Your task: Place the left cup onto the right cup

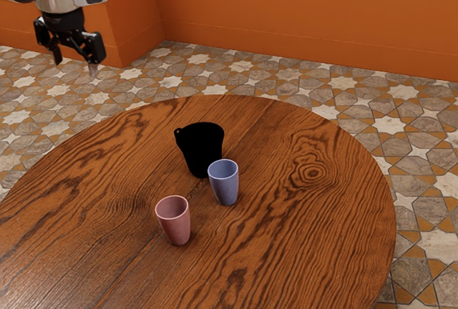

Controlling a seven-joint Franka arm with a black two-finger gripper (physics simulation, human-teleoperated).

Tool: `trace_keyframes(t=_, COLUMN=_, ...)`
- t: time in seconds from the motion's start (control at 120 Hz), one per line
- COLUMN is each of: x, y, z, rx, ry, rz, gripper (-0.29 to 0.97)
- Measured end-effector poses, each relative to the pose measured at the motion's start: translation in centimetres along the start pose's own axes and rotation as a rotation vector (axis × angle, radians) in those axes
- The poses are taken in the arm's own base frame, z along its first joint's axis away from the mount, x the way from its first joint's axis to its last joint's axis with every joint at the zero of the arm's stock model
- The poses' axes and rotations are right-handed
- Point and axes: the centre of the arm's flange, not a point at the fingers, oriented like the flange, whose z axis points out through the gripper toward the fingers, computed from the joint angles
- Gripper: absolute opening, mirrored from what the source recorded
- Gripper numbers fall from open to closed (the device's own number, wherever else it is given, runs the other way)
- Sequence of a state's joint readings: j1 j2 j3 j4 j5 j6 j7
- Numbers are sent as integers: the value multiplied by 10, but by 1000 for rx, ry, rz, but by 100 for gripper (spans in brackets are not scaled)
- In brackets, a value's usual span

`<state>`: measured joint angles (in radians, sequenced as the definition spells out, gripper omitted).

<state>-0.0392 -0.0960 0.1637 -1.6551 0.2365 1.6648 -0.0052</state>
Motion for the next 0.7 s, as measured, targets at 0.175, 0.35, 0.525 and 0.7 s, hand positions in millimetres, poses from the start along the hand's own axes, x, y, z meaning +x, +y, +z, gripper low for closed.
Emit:
trace_keyframes(t=0.175, x=0, y=8, z=0, rx=0, ry=7, rz=25, gripper=68)
trace_keyframes(t=0.35, x=-8, y=42, z=44, rx=-43, ry=-84, rz=86, gripper=68)
trace_keyframes(t=0.525, x=-27, y=65, z=110, rx=-81, ry=-202, rz=113, gripper=68)
trace_keyframes(t=0.7, x=-46, y=98, z=168, rx=-119, ry=-275, rz=143, gripper=68)
